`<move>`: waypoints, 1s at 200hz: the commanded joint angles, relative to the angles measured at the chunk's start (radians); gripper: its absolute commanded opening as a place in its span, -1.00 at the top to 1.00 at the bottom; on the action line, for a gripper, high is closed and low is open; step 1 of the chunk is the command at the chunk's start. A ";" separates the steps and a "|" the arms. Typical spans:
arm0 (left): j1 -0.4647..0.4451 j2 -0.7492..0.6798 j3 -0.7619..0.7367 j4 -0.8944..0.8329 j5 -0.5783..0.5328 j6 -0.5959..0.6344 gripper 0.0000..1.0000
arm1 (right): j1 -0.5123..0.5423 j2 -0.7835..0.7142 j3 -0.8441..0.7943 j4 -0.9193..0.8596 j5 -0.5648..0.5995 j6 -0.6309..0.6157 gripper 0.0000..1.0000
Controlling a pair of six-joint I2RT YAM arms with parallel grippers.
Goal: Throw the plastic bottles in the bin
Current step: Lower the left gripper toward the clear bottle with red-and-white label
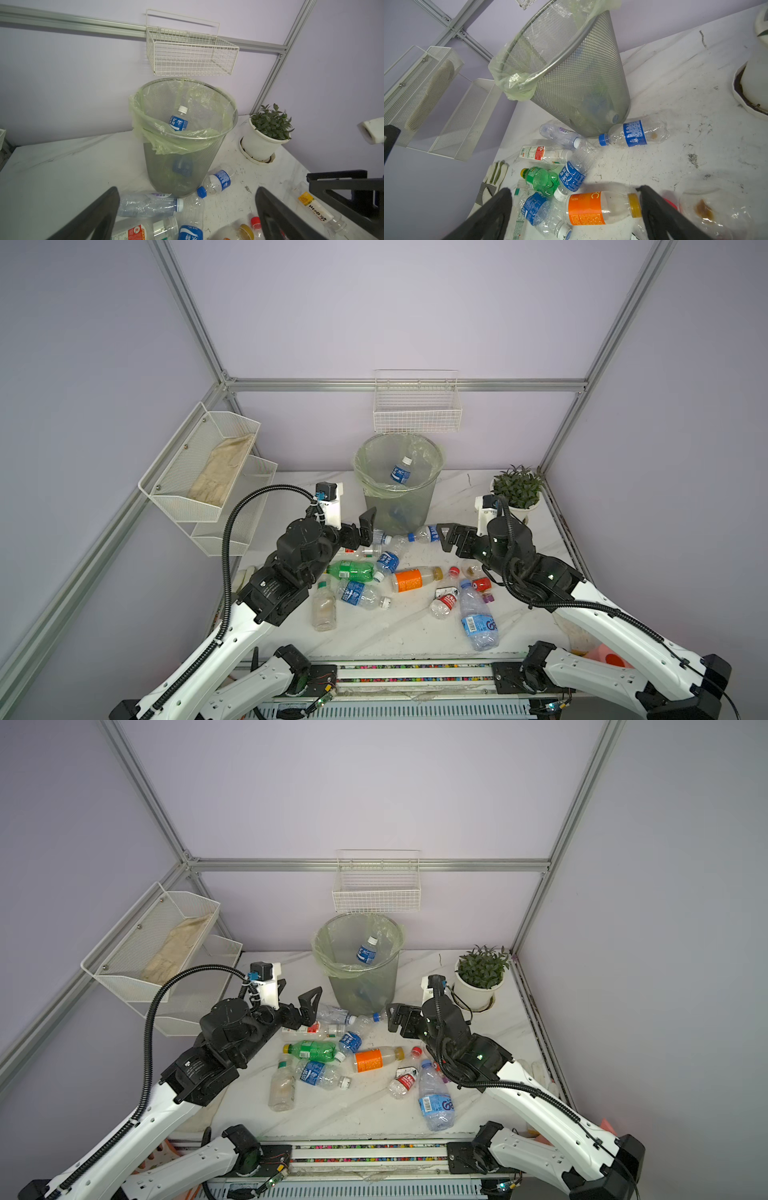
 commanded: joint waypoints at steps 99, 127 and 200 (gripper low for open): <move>0.270 0.169 -0.019 -0.272 0.103 -0.559 -1.00 | -0.003 0.054 -0.009 0.036 -0.025 0.044 -0.95; 0.281 0.262 0.036 -0.380 0.033 -0.714 -1.00 | -0.003 0.030 -0.037 0.045 -0.026 0.059 -0.95; 0.324 0.407 0.117 -0.495 0.014 -0.966 -0.99 | -0.003 0.004 -0.068 0.044 -0.025 0.081 -0.95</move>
